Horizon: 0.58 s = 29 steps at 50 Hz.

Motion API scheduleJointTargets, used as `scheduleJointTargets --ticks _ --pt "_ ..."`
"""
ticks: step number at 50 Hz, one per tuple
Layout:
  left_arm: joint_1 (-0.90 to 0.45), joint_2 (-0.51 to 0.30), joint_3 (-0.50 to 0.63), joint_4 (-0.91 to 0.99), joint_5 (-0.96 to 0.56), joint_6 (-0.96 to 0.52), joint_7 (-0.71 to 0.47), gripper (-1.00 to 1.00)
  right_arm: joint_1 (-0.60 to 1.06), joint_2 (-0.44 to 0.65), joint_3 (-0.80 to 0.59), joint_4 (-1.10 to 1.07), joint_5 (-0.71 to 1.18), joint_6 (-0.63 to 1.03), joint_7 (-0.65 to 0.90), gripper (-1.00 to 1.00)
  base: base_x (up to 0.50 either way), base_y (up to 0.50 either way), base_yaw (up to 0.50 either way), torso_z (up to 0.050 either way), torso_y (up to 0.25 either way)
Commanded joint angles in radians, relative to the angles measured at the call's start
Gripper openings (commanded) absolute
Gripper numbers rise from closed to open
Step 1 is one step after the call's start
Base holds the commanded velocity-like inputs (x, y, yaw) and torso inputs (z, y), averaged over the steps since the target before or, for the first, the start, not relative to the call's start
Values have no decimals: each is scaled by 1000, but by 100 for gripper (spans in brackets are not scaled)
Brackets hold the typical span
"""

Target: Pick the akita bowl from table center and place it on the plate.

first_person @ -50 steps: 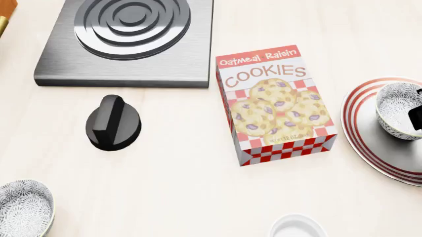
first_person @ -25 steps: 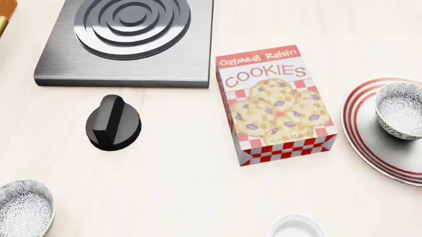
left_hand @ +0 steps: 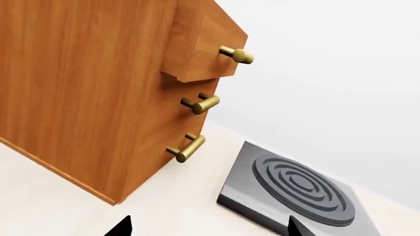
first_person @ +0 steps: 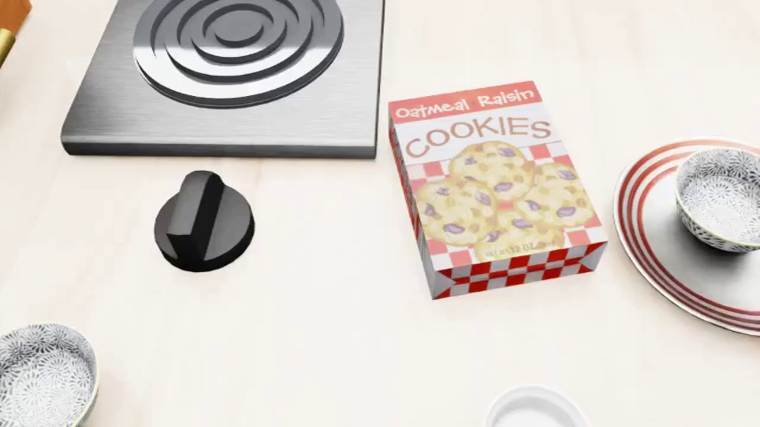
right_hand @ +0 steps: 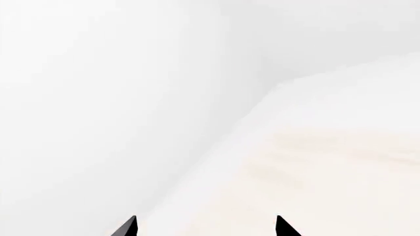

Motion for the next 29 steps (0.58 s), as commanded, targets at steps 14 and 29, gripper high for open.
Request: scheduleJointTargets --ticks 14,29 --pt "23 -17 4 68 3 21 8 100 -206 207 167 -594 351 151 175 100 0 0 0 0 0" --pt "-2 -16 25 53 8 18 8 100 -219 259 224 -681 431 162 229 100 0 0 0 0 0"
